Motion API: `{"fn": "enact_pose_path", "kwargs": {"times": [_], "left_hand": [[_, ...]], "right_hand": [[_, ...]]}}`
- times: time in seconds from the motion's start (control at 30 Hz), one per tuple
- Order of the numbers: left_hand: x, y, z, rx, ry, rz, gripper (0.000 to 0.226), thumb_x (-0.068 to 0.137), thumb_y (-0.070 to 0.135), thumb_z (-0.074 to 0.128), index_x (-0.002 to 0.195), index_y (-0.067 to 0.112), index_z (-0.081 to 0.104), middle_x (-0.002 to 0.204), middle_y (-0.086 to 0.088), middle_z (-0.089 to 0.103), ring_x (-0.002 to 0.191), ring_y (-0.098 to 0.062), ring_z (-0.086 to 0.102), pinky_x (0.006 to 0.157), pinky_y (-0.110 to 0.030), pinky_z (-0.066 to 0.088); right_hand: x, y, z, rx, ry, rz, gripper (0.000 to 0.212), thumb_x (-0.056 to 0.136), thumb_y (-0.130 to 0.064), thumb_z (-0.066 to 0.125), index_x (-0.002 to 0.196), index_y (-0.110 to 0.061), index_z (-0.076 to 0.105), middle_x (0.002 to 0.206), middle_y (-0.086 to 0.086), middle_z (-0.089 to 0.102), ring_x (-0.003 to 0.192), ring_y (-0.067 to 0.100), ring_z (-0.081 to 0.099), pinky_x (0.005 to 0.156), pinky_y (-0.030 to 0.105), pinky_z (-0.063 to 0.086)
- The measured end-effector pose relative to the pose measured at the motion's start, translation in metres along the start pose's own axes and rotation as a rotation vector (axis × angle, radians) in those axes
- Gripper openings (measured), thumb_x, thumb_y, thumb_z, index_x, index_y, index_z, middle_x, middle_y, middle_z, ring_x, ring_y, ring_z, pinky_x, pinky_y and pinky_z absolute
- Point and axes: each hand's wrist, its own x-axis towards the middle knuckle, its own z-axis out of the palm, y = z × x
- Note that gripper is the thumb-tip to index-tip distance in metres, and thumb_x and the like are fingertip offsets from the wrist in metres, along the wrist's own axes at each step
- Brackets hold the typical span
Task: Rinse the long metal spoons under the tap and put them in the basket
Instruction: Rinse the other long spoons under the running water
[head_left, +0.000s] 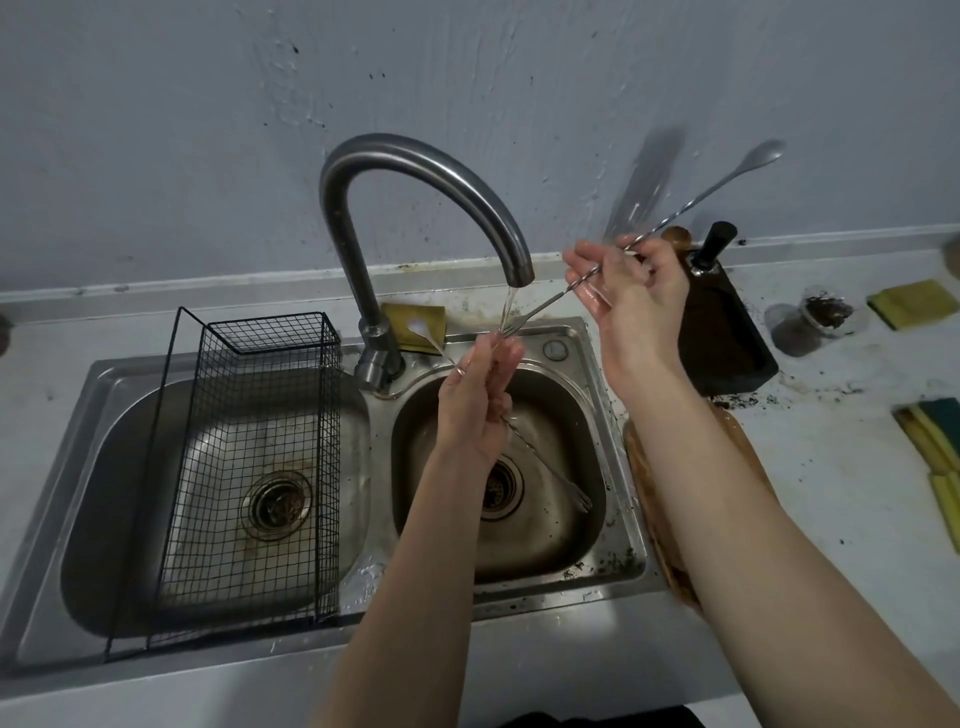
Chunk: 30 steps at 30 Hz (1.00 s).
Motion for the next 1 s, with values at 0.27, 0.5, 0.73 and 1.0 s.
{"fn": "enact_pose_path", "kwargs": {"times": [0.27, 0.5, 0.73, 1.0], "left_hand": [[0.0, 0.008, 0.006, -0.002, -0.048, 0.013, 0.015, 0.102, 0.018, 0.054, 0.099, 0.012, 0.067, 0.081, 0.001, 0.075, 0.078, -0.006, 0.076, 0.033, -0.011, 0.032], [0.004, 0.01, 0.022, -0.157, -0.148, -0.043, 0.037, 0.106, 0.019, 0.043, 0.14, 0.004, 0.047, 0.118, -0.016, 0.072, 0.098, -0.024, 0.076, 0.073, -0.029, 0.061], [0.015, 0.022, 0.033, -0.169, -0.277, -0.08, 0.043, 0.098, -0.013, 0.035, 0.131, 0.01, 0.052, 0.125, -0.015, 0.067, 0.115, -0.026, 0.066, 0.084, -0.041, 0.059], [0.015, 0.025, 0.04, -0.229, -0.314, -0.116, 0.031, 0.105, 0.0, 0.033, 0.13, 0.01, 0.048, 0.114, -0.018, 0.073, 0.1, -0.027, 0.074, 0.079, -0.039, 0.062]], "right_hand": [[-0.011, 0.006, -0.001, 0.0, -0.01, 0.011, 0.009, 0.103, 0.0, 0.043, 0.104, -0.006, 0.049, 0.09, 0.011, 0.076, 0.091, 0.026, 0.076, 0.086, 0.037, 0.061], [-0.013, 0.003, -0.008, -0.014, 0.021, -0.043, 0.009, 0.103, 0.001, 0.043, 0.103, -0.006, 0.049, 0.092, 0.015, 0.073, 0.093, 0.028, 0.076, 0.086, 0.037, 0.06], [-0.012, 0.002, -0.021, 0.027, 0.081, -0.056, 0.011, 0.103, 0.003, 0.042, 0.108, -0.006, 0.046, 0.097, 0.016, 0.072, 0.095, 0.027, 0.074, 0.093, 0.041, 0.058], [-0.014, 0.002, -0.027, 0.129, 0.077, 0.041, 0.013, 0.103, 0.0, 0.044, 0.1, -0.011, 0.049, 0.105, 0.015, 0.073, 0.102, 0.026, 0.074, 0.091, 0.036, 0.058]]}}
